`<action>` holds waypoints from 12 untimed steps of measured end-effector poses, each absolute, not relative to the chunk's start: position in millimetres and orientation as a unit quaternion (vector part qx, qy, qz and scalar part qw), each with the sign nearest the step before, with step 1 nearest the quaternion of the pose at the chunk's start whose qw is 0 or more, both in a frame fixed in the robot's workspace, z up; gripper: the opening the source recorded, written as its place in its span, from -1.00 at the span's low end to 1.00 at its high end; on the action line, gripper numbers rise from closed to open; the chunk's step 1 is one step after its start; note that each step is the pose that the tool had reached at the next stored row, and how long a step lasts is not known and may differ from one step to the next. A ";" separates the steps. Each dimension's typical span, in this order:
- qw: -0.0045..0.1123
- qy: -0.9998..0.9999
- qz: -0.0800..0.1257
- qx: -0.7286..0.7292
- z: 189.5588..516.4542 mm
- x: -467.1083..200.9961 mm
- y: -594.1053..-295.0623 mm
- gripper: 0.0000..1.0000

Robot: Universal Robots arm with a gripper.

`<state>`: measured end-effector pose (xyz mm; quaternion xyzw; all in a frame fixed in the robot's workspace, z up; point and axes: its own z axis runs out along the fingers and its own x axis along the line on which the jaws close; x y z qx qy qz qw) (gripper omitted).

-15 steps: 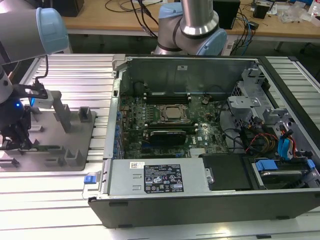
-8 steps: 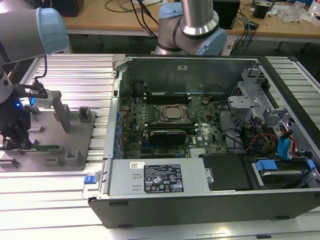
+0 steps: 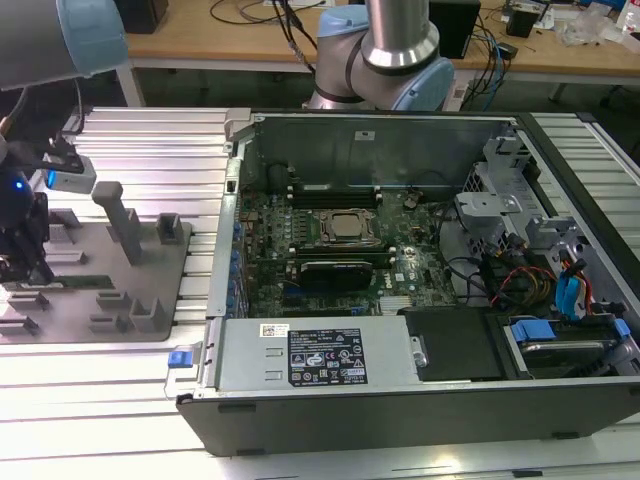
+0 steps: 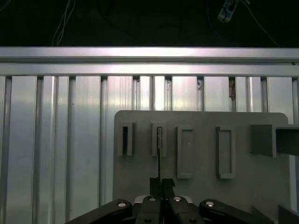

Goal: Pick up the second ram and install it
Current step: 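Pick up the second ram and move it above second insertion slot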

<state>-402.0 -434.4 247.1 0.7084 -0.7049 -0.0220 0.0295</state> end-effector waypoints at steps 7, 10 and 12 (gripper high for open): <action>0.029 -0.705 -0.022 0.708 283.1 -402.0 -434.4 -0.81; 0.030 -0.705 -0.022 0.708 297.0 -401.9 -434.4 -0.81; 0.029 -0.705 -0.022 0.708 306.7 -401.9 -434.4 -0.81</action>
